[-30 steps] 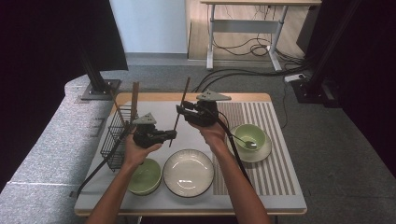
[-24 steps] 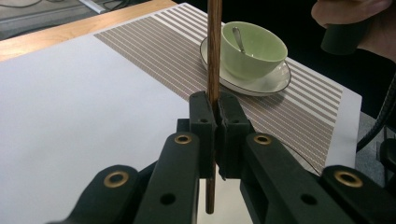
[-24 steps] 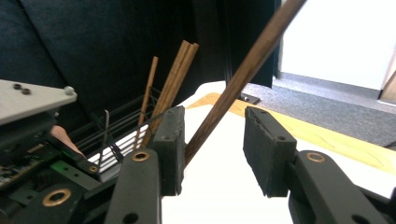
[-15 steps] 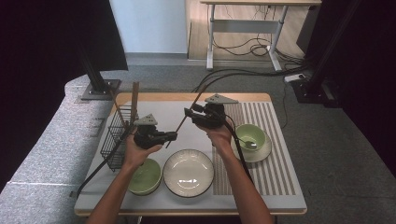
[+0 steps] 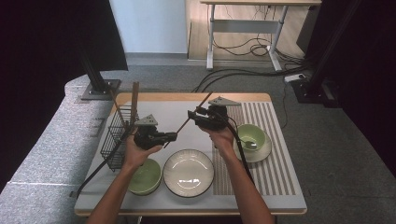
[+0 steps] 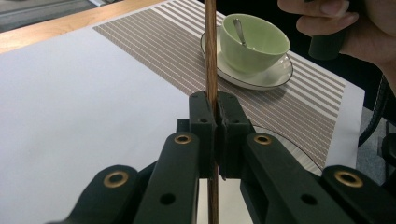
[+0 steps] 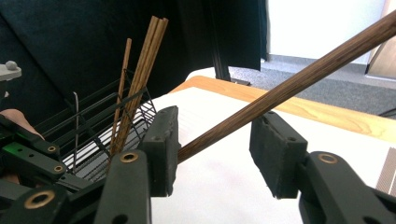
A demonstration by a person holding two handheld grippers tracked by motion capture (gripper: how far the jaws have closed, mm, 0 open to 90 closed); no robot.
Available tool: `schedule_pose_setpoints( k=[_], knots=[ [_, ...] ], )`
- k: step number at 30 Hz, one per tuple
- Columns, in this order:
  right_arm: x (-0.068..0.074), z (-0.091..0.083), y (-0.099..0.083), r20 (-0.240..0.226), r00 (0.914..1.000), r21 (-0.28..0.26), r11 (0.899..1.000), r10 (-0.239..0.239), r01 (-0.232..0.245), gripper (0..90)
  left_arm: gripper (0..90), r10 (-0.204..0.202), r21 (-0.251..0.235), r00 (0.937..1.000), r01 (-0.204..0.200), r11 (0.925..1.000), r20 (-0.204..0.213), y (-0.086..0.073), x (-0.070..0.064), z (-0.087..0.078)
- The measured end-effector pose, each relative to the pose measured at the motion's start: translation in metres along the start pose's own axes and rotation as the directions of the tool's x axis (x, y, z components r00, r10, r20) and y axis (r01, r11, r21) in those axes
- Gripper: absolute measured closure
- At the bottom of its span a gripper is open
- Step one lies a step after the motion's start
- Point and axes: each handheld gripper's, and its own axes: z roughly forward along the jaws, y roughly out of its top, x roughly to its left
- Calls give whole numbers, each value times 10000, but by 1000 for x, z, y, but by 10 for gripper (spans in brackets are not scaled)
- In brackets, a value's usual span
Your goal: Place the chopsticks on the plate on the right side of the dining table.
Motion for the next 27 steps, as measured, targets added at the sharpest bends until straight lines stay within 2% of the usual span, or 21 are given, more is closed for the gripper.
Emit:
schedule_pose_setpoints(
  k=[6,9,15,21,27],
  knots=[
    [-4,-5,-1,70,10000,-31,10000,55,-55,478,863,-196,148,9998,197,9997,-44,0,2,3],
    [-4,-13,1,221,9997,-116,9999,-96,98,478,864,-265,118,9996,265,9996,4,1,3,2],
    [2,-25,8,93,9987,-438,9977,-506,510,481,864,-317,306,9995,316,9990,26,0,3,5],
    [9,-23,19,63,9961,-463,9951,-875,877,479,864,-299,513,9995,291,9983,134,-1,3,6],
    [9,-14,20,207,9956,-235,9954,-919,923,473,864,-83,767,9999,76,9970,85,-1,3,2]
  ],
)
